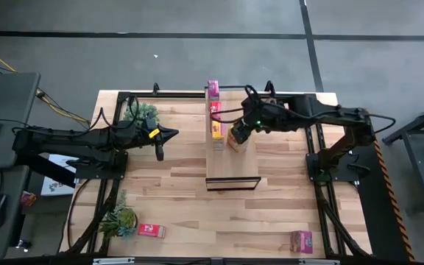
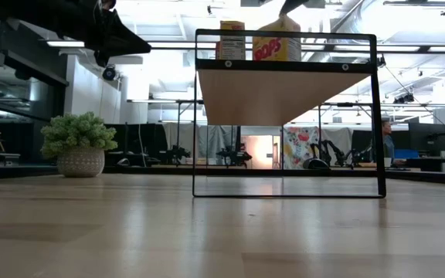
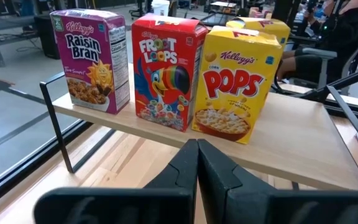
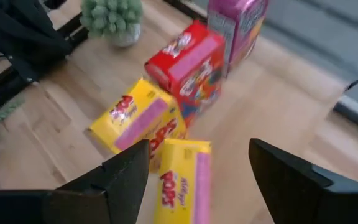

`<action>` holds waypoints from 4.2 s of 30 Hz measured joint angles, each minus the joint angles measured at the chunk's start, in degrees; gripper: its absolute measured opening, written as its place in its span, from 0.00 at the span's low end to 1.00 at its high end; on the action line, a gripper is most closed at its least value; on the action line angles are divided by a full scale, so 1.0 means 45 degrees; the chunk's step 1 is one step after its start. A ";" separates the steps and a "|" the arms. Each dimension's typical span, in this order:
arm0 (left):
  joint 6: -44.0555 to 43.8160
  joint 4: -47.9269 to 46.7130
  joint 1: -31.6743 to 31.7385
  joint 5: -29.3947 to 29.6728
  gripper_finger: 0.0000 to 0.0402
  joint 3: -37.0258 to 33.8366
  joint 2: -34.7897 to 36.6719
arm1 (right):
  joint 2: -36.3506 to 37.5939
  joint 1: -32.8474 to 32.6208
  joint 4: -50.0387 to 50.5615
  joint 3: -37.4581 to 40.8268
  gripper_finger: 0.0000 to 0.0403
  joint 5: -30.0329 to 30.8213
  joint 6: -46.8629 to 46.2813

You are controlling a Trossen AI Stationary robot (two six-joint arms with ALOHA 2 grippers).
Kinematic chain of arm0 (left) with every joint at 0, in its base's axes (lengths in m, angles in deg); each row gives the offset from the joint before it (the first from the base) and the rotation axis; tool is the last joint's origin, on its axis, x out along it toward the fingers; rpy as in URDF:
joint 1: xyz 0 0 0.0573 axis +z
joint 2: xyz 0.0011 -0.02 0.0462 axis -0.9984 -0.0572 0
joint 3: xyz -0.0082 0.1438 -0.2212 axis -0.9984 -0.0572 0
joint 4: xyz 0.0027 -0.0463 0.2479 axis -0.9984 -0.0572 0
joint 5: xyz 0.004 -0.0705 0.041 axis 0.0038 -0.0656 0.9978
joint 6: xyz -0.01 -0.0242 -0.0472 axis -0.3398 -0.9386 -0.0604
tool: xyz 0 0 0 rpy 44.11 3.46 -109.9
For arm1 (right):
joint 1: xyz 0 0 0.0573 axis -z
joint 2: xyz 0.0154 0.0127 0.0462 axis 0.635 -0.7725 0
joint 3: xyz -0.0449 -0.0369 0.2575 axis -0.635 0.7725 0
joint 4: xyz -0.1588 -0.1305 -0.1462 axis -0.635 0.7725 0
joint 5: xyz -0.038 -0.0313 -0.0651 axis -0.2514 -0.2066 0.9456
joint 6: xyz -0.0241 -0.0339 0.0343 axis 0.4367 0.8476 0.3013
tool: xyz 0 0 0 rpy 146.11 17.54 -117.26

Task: Stack cereal on shelf
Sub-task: Put the yellow cereal box aligned with the other yellow cereal box on the shelf

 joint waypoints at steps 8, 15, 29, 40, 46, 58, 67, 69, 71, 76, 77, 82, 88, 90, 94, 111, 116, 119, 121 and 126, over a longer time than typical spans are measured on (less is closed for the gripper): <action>0.0000 -0.0345 0.0000 0.0003 0.00 -0.0005 0.0005 | 0.0038 -0.1241 0.4779 -0.0563 0.58 0.2353 -0.2378; -0.0124 -0.0225 -0.0002 0.0000 0.00 -0.0005 0.0005 | 0.1110 -0.2060 0.4673 0.2297 0.16 0.2910 -0.4040; -0.0107 0.0051 0.0000 0.0005 0.00 -0.0005 0.0005 | 0.4254 -0.1460 -0.4470 0.9872 0.02 0.2721 -0.1879; 0.0092 0.0044 0.0000 0.0005 0.00 -0.0005 0.0003 | 0.4663 -0.1030 -0.8414 1.1507 0.00 0.1150 -0.0556; 0.0097 0.0044 0.0000 0.0005 0.00 -0.0005 0.0001 | 0.4663 -0.1215 -0.9000 1.1504 0.00 0.0891 -0.0721; 0.0024 0.0044 0.0000 0.0005 0.00 -0.0005 0.0001 | 0.4643 -0.1803 -0.9603 1.1502 0.00 0.0873 -0.1757; 0.0015 0.0041 0.0000 0.0005 0.00 -0.0005 0.0005 | 0.4629 -0.2045 -1.0058 1.1502 0.00 0.0863 -0.1696; 0.0015 0.0044 -0.0001 0.0005 0.00 -0.0005 0.0004 | 0.4629 -0.2041 -1.0022 1.1502 0.00 0.0870 -0.1678; 0.0015 0.0040 -0.0004 0.0004 0.00 -0.0005 0.0000 | 0.4629 -0.2040 -0.9985 1.1502 0.00 0.1006 -0.1677; 0.0005 0.0040 -0.0005 0.0005 0.00 -0.0005 0.0005 | 0.4629 -0.1873 -0.9977 1.1502 0.00 0.1045 -0.1669; 0.0005 0.0044 -0.0004 0.0005 0.00 -0.0005 0.0005 | 0.4629 -0.1824 -0.9977 1.1502 0.00 0.1010 -0.1678; 0.0005 0.0044 -0.0004 0.0005 0.00 -0.0005 0.0004 | 0.4629 -0.1666 -1.0052 1.1493 0.00 0.0888 -0.1688; 0.0005 -0.0036 -0.0003 0.0005 0.00 -0.0005 0.0002 | 0.4629 -0.1957 -0.9191 1.1487 0.00 -0.0864 -0.1677; 0.0005 -0.0038 -0.0004 0.0005 0.00 -0.0005 0.0000 | 0.4629 -0.2216 -0.8780 1.1487 0.00 -0.1177 -0.1678; 0.0005 -0.0040 -0.0003 0.0002 0.00 -0.0005 0.0004 | 0.4629 -0.2784 -0.8695 1.1487 0.00 -0.1245 -0.1678; 0.0000 0.0035 0.0000 0.0001 0.00 -0.0005 0.0004 | 0.2725 -0.3126 -1.1943 1.1482 0.00 -0.1028 0.0333; 0.0000 -0.0024 -0.0002 0.0000 0.00 -0.0005 0.0002 | 0.2758 -0.3084 -1.1624 1.1482 0.00 -0.0343 0.0359; 0.0000 -0.0019 -0.0005 0.0005 0.00 -0.0005 0.0005 | 0.2778 -0.3027 -1.1595 1.1482 0.00 -0.0035 0.0476; 0.0000 -0.0019 -0.0003 0.0005 0.00 -0.0005 0.0002 | 0.2778 -0.3010 -1.1534 1.1482 0.00 0.0468 0.0541; -0.0005 -0.0014 -0.0003 0.0002 0.00 -0.0005 0.0003 | 0.2778 -0.2866 -1.1509 1.1482 0.00 0.0907 0.0663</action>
